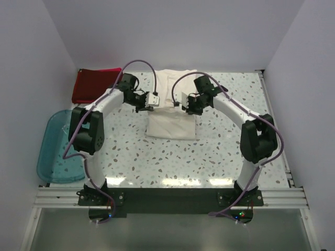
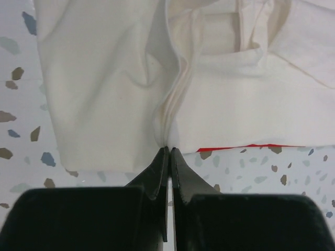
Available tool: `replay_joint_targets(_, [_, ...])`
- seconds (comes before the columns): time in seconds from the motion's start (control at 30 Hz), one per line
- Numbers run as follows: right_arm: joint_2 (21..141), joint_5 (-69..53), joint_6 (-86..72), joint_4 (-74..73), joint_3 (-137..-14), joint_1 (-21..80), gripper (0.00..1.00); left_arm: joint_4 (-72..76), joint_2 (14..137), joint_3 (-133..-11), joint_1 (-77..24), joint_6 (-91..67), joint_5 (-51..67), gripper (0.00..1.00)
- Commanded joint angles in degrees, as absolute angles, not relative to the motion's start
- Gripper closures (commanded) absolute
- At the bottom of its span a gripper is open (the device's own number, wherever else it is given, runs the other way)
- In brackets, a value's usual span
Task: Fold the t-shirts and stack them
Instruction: Fold the tshirt
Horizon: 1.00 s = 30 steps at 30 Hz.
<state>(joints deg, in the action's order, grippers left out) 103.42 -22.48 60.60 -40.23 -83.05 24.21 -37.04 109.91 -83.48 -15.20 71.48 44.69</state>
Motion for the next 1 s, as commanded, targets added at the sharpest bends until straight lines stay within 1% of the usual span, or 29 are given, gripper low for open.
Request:
replay_joint_targets(0.0, [107.6, -24.0, 62.6, -40.1, -89.7, 22.7, 1.00, -40.0, 114.7, -91.0, -14.1, 75.2, 46.8, 1.00])
replay_joint_targets(0.17, [114.0, -23.5, 62.8, -40.9, -96.8, 21.4, 1.00, -39.6, 120.1, -98.4, -12.8, 76.7, 46.0, 1.00])
replay_joint_targets(0.37, [118.6, -22.6, 62.2, -41.0, -102.0, 20.9, 1.00, -39.6, 126.9, -106.3, -12.3, 77.1, 45.3, 1.00])
replay_joint_targets(0.6, [122.6, -20.0, 60.8, -38.9, -104.9, 20.1, 1.00, -36.7, 130.3, -108.5, -12.3, 77.3, 44.1, 1.00])
replay_joint_targets(0.8, [124.5, -17.8, 60.2, -36.8, -105.7, 19.8, 1.00, -31.2, 132.0, -108.4, -12.2, 75.2, 42.5, 1.00])
replay_joint_targets(0.9, [126.5, -15.6, 59.9, -36.4, -106.6, 19.9, 1.00, -25.9, 133.0, -108.3, -12.2, 72.4, 41.0, 0.88])
replay_joint_targets(0.93, [127.3, -14.9, 59.5, -36.3, -107.2, 19.8, 1.00, -25.1, 133.6, -108.8, -12.3, 71.2, 40.3, 0.78])
replay_joint_targets(0.97, [127.6, -14.2, 58.7, -36.2, -107.5, 19.8, 1.00, -24.6, 133.8, -109.3, -12.2, 69.5, 40.0, 0.72])
